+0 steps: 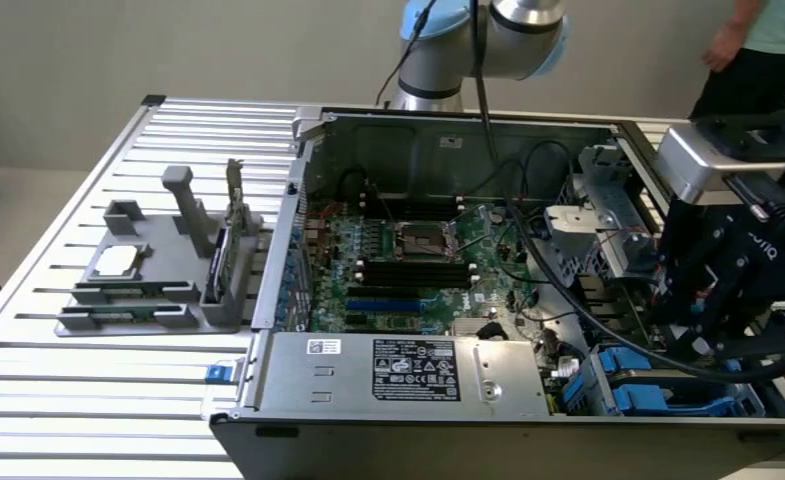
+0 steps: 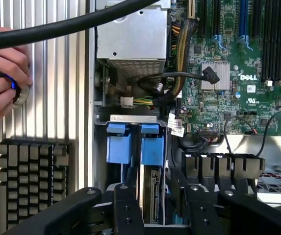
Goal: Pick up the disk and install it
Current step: 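Insert the first disk wire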
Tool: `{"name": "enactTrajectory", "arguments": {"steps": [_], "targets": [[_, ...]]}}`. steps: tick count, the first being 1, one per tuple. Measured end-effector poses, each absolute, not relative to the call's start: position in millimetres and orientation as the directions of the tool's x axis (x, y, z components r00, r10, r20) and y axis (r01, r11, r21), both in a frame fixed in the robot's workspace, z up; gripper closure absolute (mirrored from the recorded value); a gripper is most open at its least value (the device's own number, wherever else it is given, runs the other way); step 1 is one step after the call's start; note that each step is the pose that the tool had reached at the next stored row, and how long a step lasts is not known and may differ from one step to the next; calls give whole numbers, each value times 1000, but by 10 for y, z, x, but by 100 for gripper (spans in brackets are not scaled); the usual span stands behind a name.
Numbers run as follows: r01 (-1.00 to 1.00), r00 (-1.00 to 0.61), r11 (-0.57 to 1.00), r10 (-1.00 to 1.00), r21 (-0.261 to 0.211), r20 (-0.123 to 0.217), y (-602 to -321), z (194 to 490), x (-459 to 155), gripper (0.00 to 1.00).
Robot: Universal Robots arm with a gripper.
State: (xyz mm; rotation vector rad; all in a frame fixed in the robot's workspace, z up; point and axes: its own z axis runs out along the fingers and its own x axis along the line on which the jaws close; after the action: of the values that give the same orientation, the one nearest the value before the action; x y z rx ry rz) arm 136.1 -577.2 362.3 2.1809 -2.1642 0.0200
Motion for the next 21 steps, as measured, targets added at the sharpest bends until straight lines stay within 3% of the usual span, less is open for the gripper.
{"name": "enactTrajectory", "arguments": {"steps": [6,21], "targets": [[-999,4,-1,-998,40,58,-5779,3829,1375,59],[-991,-133,135,-989,21,56,-5780,3837,1378,59]]}}
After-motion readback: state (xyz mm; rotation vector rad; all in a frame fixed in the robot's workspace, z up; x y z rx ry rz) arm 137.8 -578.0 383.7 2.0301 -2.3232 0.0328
